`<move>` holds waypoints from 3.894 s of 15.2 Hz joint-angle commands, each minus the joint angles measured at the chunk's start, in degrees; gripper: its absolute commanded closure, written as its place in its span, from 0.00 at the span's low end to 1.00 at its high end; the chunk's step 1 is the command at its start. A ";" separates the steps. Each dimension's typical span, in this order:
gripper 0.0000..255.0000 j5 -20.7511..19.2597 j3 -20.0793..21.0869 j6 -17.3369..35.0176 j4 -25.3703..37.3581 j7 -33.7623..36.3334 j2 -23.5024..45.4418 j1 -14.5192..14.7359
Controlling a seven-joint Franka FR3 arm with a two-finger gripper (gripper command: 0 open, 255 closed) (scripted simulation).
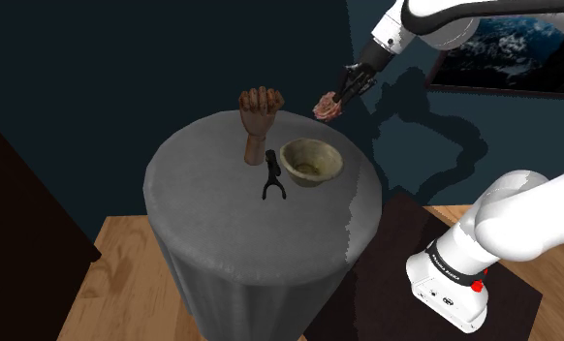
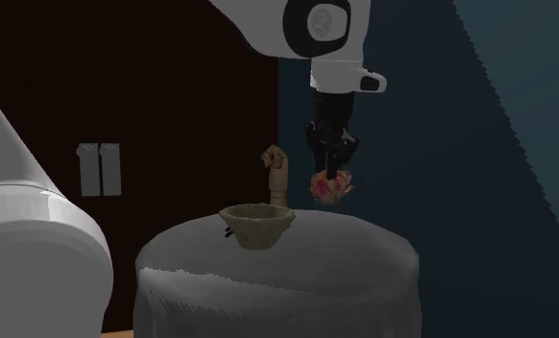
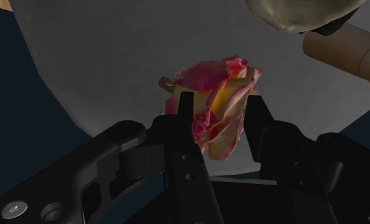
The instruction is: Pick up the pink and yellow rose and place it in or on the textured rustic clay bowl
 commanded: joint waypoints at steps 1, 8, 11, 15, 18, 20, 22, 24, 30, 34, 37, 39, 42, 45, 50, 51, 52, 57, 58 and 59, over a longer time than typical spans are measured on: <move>1.00 -0.30 -0.01 -1.64 1.55 0.48 -0.14 -0.10; 1.00 -1.06 0.06 -6.63 6.40 2.04 -0.45 -0.28; 1.00 -0.89 3.13 -7.51 4.49 6.13 -4.28 0.53; 1.00 -0.16 7.33 -8.93 2.90 11.60 -8.67 1.77; 1.00 0.65 10.53 -10.11 2.42 15.74 -11.38 2.83; 1.00 1.29 12.70 -10.92 2.44 18.50 -12.89 3.55; 1.00 1.96 14.90 -11.73 2.73 21.27 -14.15 4.27; 1.00 2.18 15.26 -11.14 1.92 21.46 -14.45 4.41; 1.00 3.03 15.73 -6.91 -3.07 20.47 -15.13 4.73; 1.00 3.66 16.07 -4.02 -6.22 19.78 -15.33 4.99; 1.00 4.17 16.33 -1.80 -8.50 19.25 -15.34 5.20; 1.00 4.53 16.50 -0.28 -9.97 18.88 -15.27 5.36; 1.00 5.11 16.77 2.03 -12.10 18.32 -15.04 5.62; 1.00 5.85 17.08 4.81 -14.49 17.63 -14.59 5.97; 1.00 5.85 17.08 4.81 -14.49 17.63 -14.59 5.97; 1.00 5.85 17.08 4.81 -14.49 17.63 -14.59 5.97; 1.00 5.85 17.08 4.81 -14.49 17.63 -14.59 5.97; 0.00 5.85 17.08 4.81 -14.49 17.63 -14.60 5.97; 0.00 5.85 17.08 4.81 -14.49 17.63 -14.60 5.97; 0.00 5.85 17.08 4.81 -14.49 17.63 -14.60 5.97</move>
